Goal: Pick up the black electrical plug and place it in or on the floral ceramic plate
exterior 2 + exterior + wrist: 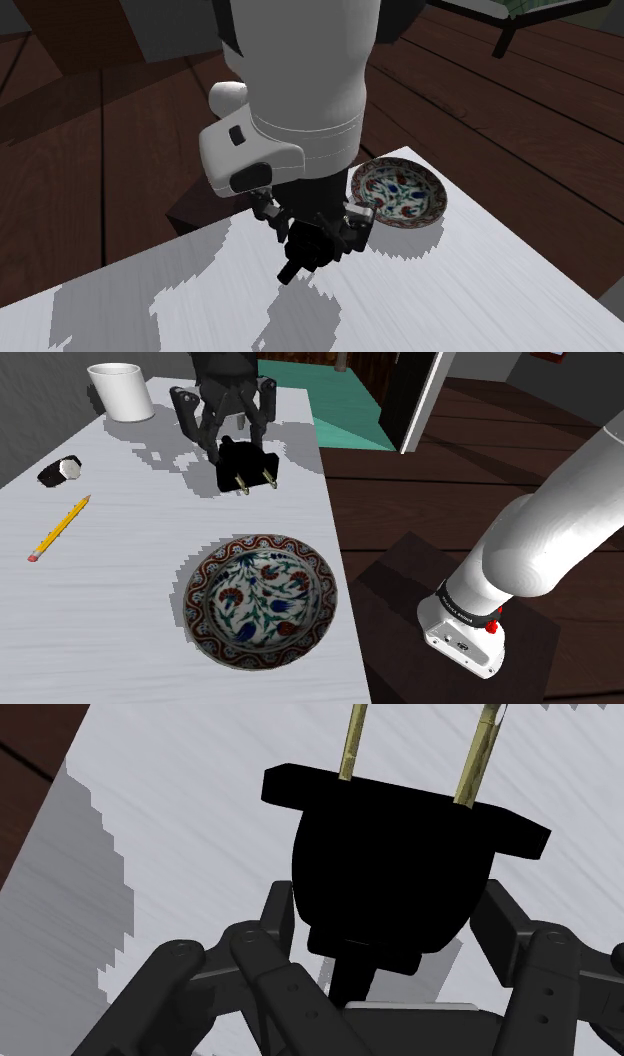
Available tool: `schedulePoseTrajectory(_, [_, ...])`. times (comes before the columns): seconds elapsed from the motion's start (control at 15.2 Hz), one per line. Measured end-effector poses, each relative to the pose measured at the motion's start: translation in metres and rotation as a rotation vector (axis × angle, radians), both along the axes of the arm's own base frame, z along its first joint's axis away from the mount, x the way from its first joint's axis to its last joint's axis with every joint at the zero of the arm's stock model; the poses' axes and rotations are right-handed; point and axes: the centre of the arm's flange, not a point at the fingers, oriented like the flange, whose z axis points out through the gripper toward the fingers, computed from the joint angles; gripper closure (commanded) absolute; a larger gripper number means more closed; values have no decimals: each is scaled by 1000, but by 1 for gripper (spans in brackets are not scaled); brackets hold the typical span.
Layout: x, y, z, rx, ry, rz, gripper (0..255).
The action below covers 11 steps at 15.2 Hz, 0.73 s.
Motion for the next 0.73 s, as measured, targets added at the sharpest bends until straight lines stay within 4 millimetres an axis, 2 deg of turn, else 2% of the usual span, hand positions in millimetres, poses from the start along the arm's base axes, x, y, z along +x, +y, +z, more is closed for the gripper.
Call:
schedulePoseTrajectory(0.59, [1, 0, 47, 0, 0, 0, 255])
schedulePoseTrajectory(0.73, [-12, 7, 53, 0, 0, 0, 255])
